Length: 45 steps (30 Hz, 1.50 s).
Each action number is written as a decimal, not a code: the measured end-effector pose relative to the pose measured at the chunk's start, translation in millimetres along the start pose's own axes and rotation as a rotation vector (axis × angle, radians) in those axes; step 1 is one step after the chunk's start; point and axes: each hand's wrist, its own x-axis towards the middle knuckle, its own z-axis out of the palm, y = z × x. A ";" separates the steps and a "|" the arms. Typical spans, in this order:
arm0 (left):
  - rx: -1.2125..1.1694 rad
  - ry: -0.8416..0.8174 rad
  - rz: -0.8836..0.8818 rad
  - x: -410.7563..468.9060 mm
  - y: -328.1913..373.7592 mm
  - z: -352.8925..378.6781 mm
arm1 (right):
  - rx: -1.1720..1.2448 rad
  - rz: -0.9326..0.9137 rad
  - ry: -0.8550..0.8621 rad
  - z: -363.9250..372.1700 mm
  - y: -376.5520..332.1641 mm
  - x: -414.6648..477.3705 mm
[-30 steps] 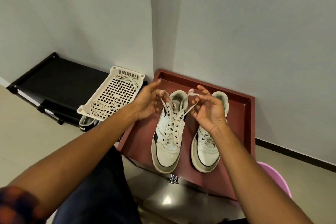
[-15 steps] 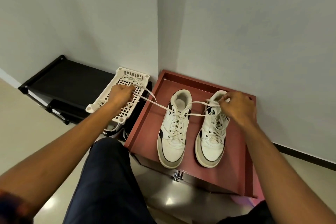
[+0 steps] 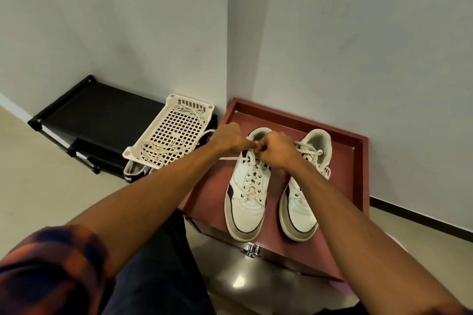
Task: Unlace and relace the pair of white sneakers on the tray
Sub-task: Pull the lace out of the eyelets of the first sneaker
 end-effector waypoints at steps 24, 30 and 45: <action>-0.416 -0.387 -0.135 26.8 -14.9 3.2 | 0.366 0.046 -0.442 5.6 16.4 36.1; -0.475 -0.371 -0.139 23.9 -13.5 4.0 | 0.522 0.088 -0.405 9.1 17.8 29.8; -0.465 -0.387 -0.139 20.6 -9.0 -0.1 | 0.472 0.059 -0.450 12.7 21.1 27.7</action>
